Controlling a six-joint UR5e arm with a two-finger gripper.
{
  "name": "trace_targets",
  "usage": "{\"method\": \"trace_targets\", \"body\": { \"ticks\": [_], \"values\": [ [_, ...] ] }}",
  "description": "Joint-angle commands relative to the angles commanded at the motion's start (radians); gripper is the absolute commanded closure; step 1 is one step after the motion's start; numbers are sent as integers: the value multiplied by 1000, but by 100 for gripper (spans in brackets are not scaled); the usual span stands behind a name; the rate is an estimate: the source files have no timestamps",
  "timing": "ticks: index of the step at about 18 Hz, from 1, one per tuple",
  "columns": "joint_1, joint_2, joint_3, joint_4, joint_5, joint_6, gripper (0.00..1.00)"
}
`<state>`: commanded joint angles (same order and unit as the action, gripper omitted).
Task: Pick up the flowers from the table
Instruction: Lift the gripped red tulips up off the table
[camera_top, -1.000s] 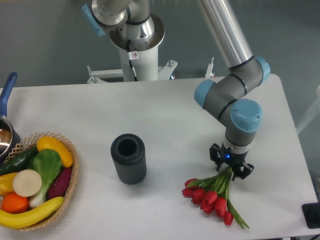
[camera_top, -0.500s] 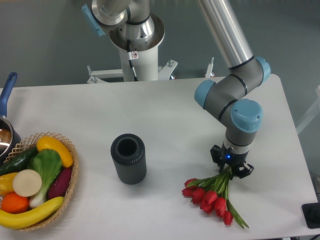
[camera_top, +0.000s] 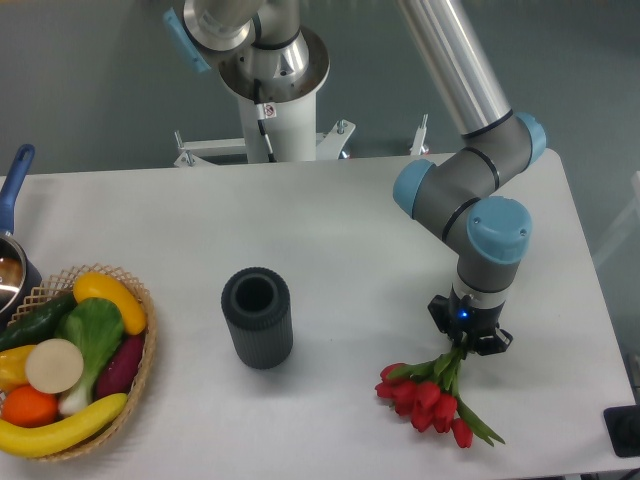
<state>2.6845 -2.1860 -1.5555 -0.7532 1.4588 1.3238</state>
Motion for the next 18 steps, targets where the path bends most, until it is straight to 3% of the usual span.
{"method": "trace_targets", "body": {
  "ticks": [3,6,10,18],
  "values": [
    [17,52,3,0,-20,-11,79],
    [32,133,24,0,-218,-114,79],
    [60,201,38,0,-408,-210,79],
    [167,262,54,0,-741,-371,78]
  ]
}}
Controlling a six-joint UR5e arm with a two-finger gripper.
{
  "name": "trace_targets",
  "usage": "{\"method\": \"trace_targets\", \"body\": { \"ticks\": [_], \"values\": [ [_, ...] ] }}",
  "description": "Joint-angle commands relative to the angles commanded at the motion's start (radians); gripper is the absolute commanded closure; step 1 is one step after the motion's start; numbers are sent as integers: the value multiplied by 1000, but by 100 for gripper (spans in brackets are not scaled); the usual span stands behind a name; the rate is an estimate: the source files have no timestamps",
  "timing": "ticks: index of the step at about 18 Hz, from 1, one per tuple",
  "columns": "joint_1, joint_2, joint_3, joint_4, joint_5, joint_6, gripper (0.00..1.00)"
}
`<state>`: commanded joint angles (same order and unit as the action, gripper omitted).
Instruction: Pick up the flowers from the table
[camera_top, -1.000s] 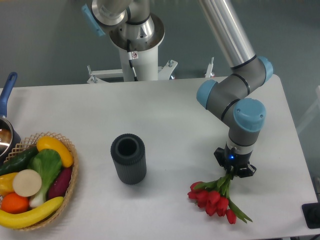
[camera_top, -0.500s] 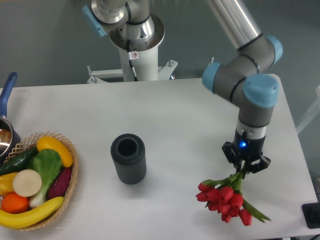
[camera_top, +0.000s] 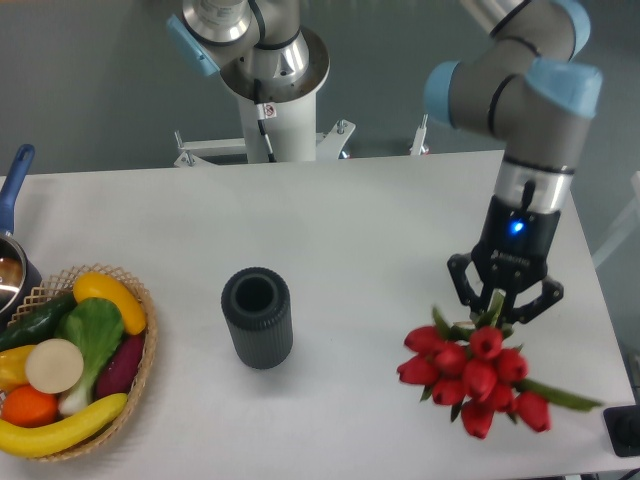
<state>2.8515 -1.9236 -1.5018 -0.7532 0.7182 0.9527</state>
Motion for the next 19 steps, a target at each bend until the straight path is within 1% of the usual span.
{"method": "trace_targets", "body": {
  "ticks": [3,19],
  "values": [
    [19,3,-6,0,-74,-5,78],
    [31,14,-3,0,-115,-6,78]
  ]
}}
